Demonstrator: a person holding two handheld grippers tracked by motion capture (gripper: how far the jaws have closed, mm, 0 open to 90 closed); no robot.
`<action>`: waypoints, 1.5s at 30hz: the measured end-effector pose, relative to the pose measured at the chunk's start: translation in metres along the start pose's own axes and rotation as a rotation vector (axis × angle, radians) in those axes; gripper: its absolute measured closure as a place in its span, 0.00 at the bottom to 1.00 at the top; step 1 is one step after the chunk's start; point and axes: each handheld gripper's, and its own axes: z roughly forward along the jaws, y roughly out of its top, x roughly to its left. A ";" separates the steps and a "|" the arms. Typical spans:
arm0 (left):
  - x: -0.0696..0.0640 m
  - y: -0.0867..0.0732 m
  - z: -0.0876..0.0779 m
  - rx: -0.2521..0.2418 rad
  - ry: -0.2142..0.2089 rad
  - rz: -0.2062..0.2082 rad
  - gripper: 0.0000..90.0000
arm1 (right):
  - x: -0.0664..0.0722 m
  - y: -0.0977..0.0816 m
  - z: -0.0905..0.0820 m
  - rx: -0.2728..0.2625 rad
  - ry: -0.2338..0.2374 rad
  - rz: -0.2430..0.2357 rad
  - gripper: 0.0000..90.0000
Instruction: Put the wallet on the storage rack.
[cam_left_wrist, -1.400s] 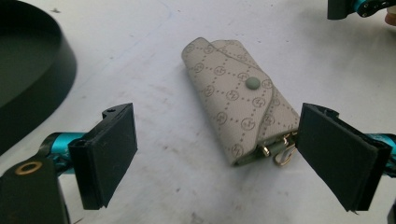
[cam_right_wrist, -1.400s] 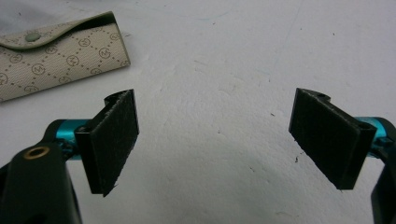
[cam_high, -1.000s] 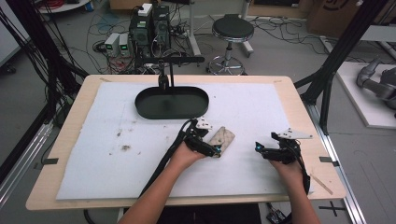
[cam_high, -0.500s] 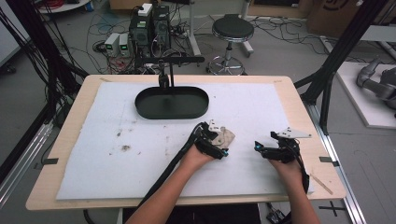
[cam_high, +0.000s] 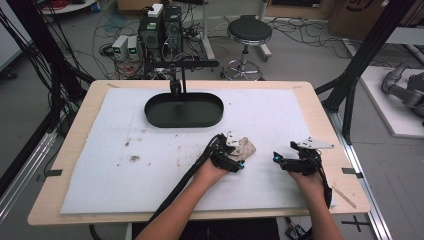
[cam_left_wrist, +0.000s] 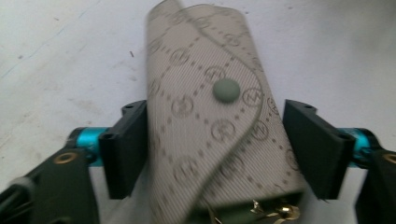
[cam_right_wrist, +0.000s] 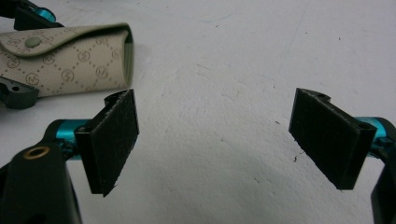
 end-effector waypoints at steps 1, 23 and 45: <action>0.000 0.000 0.000 -0.001 -0.002 -0.003 0.35 | 0.000 0.000 0.000 0.000 0.000 0.001 0.18; 0.032 0.004 -0.045 -0.032 0.015 0.054 0.41 | 0.003 0.001 0.004 0.009 0.010 -0.009 0.18; 0.114 -0.010 -0.111 -0.059 0.129 -0.017 0.41 | 0.011 0.007 0.012 0.021 0.035 -0.030 0.18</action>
